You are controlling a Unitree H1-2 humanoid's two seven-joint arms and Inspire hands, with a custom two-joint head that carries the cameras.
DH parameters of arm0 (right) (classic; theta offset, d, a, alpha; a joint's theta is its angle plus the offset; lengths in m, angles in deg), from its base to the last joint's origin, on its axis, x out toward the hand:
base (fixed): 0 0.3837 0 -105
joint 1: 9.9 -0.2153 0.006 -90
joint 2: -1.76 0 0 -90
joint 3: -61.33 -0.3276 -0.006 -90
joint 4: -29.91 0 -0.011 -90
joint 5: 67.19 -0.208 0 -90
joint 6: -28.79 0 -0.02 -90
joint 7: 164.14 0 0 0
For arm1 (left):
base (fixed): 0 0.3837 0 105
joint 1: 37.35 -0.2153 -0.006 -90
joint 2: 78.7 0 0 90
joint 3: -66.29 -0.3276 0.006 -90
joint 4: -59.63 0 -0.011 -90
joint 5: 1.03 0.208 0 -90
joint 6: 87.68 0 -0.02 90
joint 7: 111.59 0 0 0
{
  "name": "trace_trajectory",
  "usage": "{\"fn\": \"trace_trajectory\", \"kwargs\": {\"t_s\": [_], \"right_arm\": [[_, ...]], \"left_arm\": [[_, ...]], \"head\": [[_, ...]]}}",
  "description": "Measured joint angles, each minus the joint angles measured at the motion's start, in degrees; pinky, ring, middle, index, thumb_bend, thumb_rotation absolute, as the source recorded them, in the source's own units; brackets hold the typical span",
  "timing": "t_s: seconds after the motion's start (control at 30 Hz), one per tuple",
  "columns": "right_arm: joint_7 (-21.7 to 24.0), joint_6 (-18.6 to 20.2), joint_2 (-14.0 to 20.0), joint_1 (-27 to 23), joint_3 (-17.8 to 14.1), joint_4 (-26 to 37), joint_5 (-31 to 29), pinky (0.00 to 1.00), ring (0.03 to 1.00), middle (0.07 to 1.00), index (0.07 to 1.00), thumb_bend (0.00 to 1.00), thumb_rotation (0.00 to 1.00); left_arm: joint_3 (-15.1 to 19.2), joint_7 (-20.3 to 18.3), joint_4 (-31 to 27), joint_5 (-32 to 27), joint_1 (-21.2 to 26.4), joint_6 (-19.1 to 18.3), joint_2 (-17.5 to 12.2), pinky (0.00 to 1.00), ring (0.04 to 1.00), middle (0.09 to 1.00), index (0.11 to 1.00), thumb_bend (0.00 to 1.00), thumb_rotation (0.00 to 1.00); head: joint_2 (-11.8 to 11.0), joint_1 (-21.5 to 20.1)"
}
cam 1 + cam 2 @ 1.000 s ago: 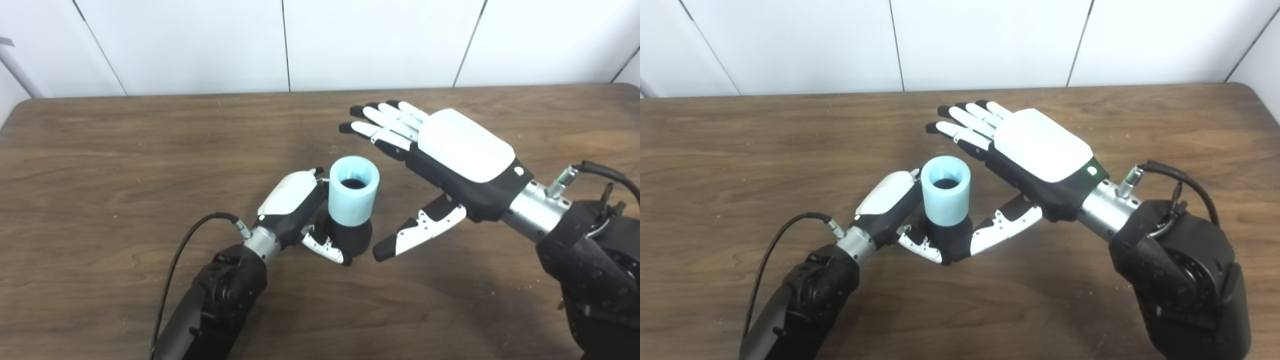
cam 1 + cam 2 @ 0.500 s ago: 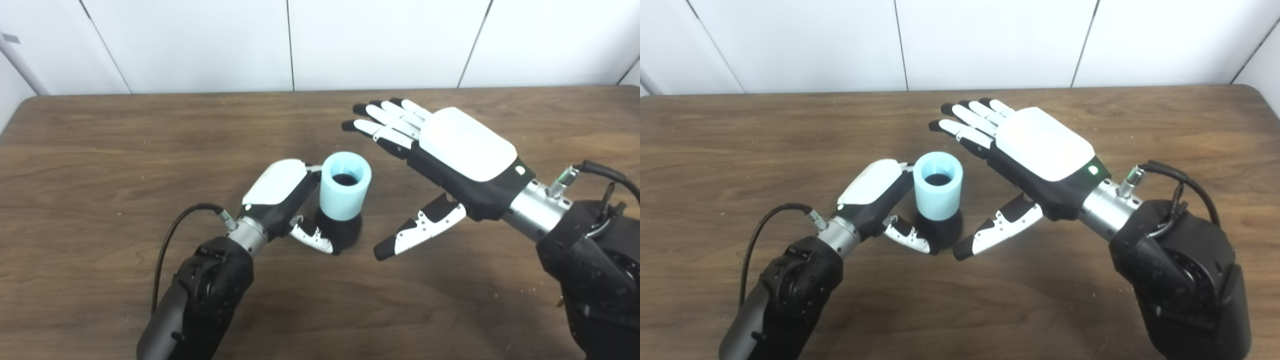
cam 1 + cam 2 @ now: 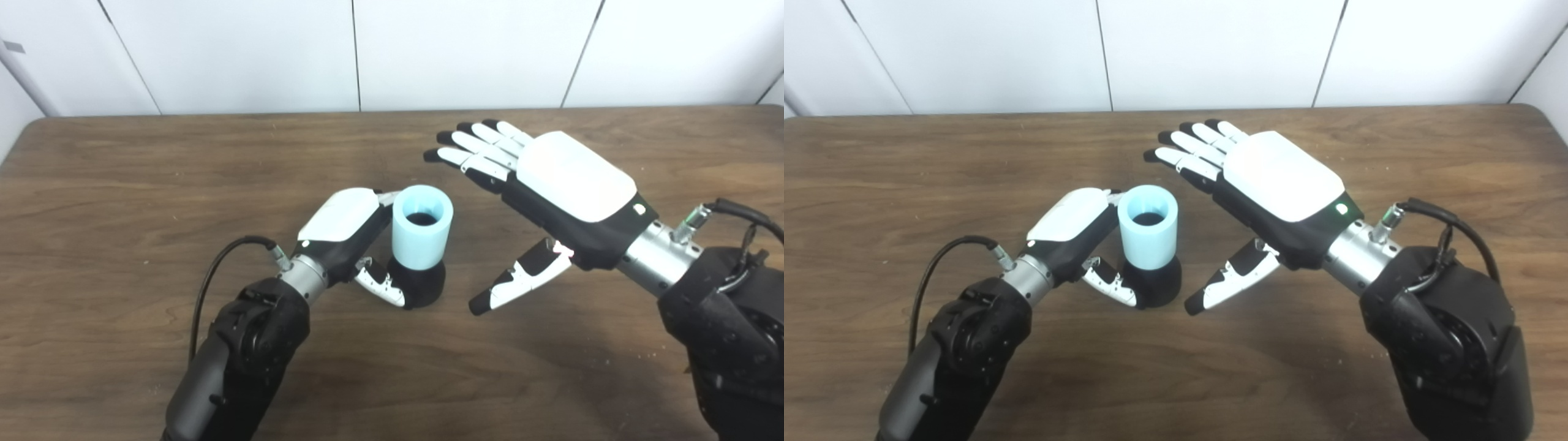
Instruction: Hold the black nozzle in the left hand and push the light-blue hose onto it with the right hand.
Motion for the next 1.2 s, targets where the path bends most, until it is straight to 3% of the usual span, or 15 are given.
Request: {"fn": "trace_trajectory", "kwargs": {"t_s": [0.17, 0.37, 0.53, 0.77, 0.83, 1.0, 1.1, 1.2], "right_arm": [[-0.11, 0.01, 0.0, 0.09, -0.06, -0.34, 0.04, 1.0, 0.989, 0.961, 0.92, 0.77, 0.4], [-0.5, -0.2, 0.03, 0.28, -0.32, -0.64, 0.06, 1.0, 0.987, 0.96, 0.919, 0.8, 0.37], [-1.61, -0.75, 0.11, 0.92, -0.66, -1.26, 0.1, 1.0, 0.985, 0.958, 0.92, 0.81, 0.34], [-2.93, -1.47, 0.8, 1.86, -1.72, -3.53, -1.18, 1.0, 0.98, 0.951, 0.92, 0.74, 0.5], [-3.56, -1.56, 1.11, 2.06, -2.35, -4.29, -2.0, 1.0, 0.979, 0.949, 0.92, 0.67, 0.56], [-7.92, -2.74, 2.35, 2.16, -5.28, -9.43, -5.48, 0.91, 0.934, 0.925, 0.888, 0.5, 0.62], [-13.4, -3.02, 1.77, 4.11, -8.31, -14.96, -7.3, 0.85, 0.908, 0.912, 0.876, 0.53, 0.55], [-17.43, -2.91, -0.18, 7.09, -9.06, -18.65, -9.49, 0.79, 0.891, 0.912, 0.869, 0.56, 0.46]], "left_arm": [[1.39, -1.63, 0.0, -0.85, 0.24, -0.2, -0.54, 1.0, 0.92, 0.912, 0.877, 1.0, 0.11], [3.17, -5.39, -0.02, -1.98, 2.28, -2.37, -3.33, 1.0, 0.97, 0.96, 0.925, 1.0, 0.19], [3.32, -9.55, -1.25, -2.09, 3.82, -4.03, -5.81, 1.0, 0.99, 0.975, 0.938, 1.0, 0.18], [5.36, -16.31, -7.56, -3.61, 6.51, -8.06, -8.56, 1.0, 1.0, 0.977, 0.939, 1.0, 0.16], [6.56, -17.35, -8.57, -4.38, 6.94, -9.24, -9.5, 1.0, 1.0, 0.977, 0.94, 1.0, 0.16], [10.43, -16.69, -9.04, -8.0, 6.56, -9.59, -10.56, 1.0, 0.996, 0.972, 0.938, 1.0, 0.22], [14.66, -11.95, -8.67, -10.74, 4.86, -7.7, -10.61, 1.0, 0.984, 0.958, 0.928, 1.0, 0.24], [18.22, -7.86, -7.7, -13.53, 2.27, -6.7, -10.49, 0.92, 0.953, 0.925, 0.906, 0.92, 0.2]], "head": [[-0.26, 0.09], [-0.53, 0.26], [-0.62, 0.26], [-0.53, 0.35], [-0.53, 0.35], [-0.62, 0.44], [-0.62, 0.18], [-0.62, 0.0]]}}
